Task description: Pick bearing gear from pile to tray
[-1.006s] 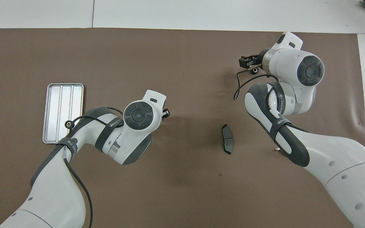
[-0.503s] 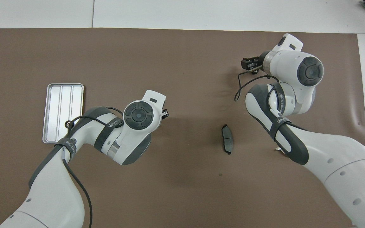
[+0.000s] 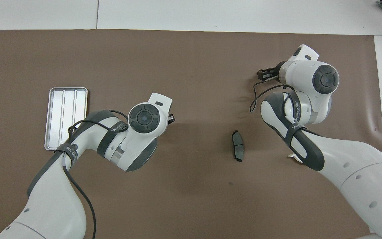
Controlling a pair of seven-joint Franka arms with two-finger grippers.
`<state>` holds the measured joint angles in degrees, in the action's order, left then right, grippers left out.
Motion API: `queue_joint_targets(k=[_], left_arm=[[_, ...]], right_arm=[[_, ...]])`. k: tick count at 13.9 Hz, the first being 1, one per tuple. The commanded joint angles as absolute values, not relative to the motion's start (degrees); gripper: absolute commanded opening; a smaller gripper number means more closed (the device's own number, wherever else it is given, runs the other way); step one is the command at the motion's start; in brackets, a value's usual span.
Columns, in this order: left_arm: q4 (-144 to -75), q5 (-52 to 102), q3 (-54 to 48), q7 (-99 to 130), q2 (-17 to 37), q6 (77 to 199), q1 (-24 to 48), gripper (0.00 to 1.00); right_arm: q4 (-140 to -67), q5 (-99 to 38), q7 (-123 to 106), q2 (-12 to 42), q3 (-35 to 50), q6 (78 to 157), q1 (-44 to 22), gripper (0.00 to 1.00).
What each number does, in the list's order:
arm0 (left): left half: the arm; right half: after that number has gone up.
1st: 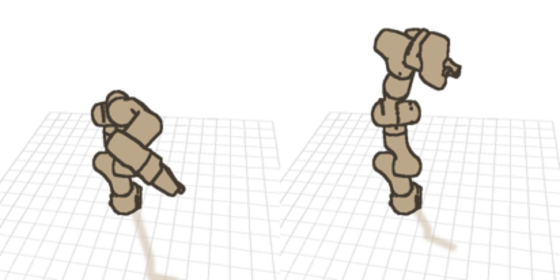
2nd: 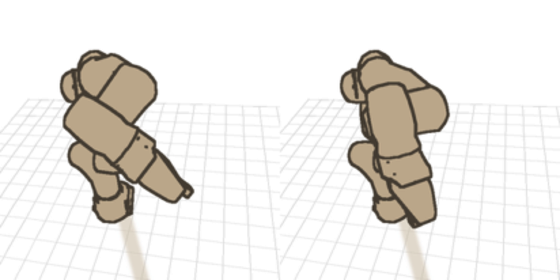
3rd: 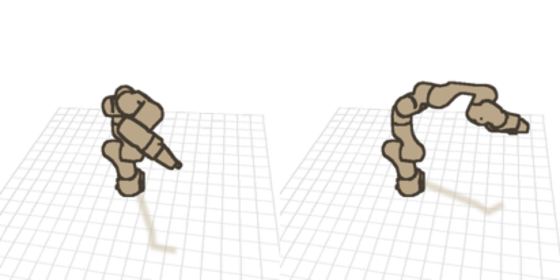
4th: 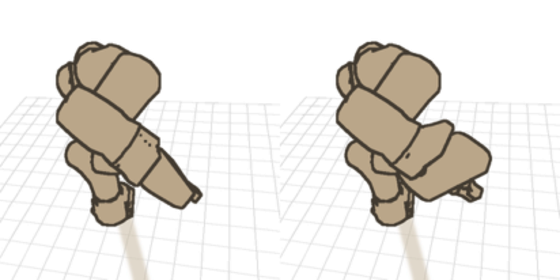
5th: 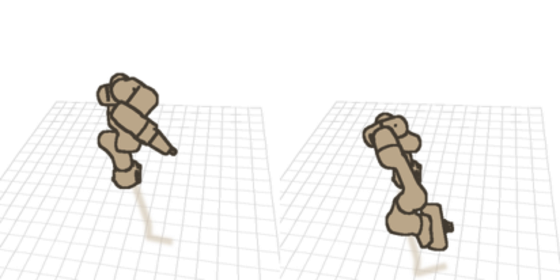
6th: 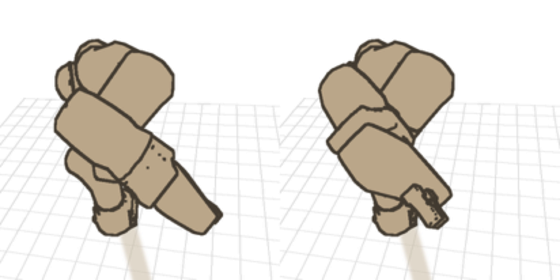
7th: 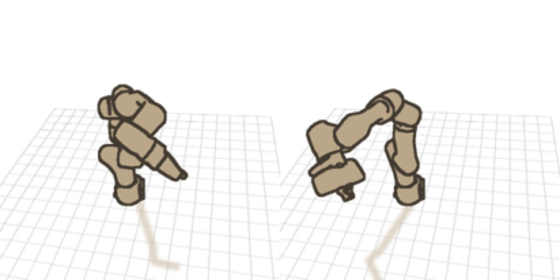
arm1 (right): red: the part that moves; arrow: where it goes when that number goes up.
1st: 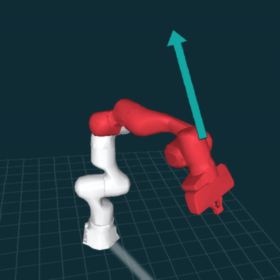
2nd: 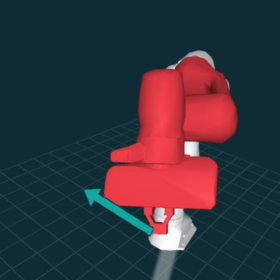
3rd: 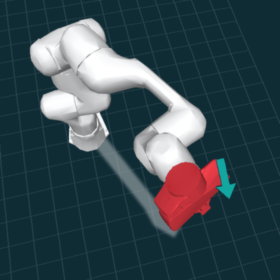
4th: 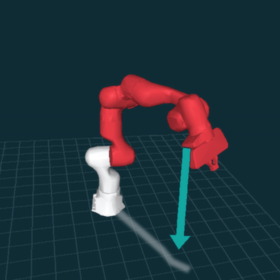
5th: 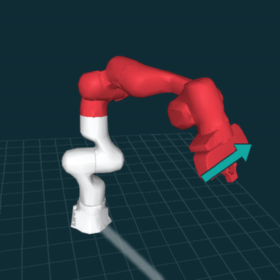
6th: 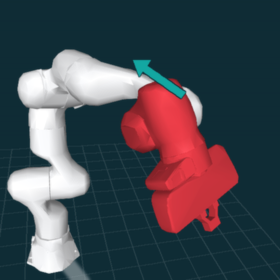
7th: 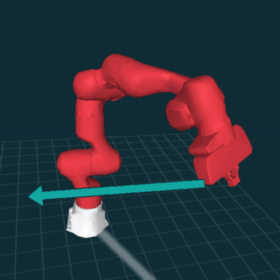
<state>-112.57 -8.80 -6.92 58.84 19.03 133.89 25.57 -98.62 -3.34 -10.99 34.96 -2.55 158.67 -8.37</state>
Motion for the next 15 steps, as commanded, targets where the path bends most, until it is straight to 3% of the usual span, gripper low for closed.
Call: queue_joint_targets(k=[1, 3, 8, 12, 15], left_arm=[[-112.5, -9.4, -6.9, 50.1, 11.4, 126.2, 19.0, 0.0], [-112.1, -7.9, -6.9, 41.9, 10.6, 125.8, 12.8, 0.0], [-112.9, -2.3, -6.9, 12.2, 11.6, 132.4, -4.6, 0.0], [-113.5, -1.9, -6.9, 6.9, 16.9, 138.2, -7.8, 0.0], [-114.9, -1.9, -6.9, 6.8, 17.5, 139.7, -7.6, 0.0]], right_arm=[[-99.7, -3.5, -10.8, 34.6, -1.7, 160.3, -7.8, 0.71], [-99.8, -3.5, -10.7, 34.6, -1.7, 160.3, -7.9, 0.69], [-100.0, -3.5, -10.7, 34.6, -1.7, 160.3, -8.1, 0.53], [-99.8, -3.5, -10.7, 34.6, -1.7, 160.3, -8.3, 0.34], [-99.1, -3.5, -10.7, 34.5, -1.5, 160.2, -9.0, 0.19]])
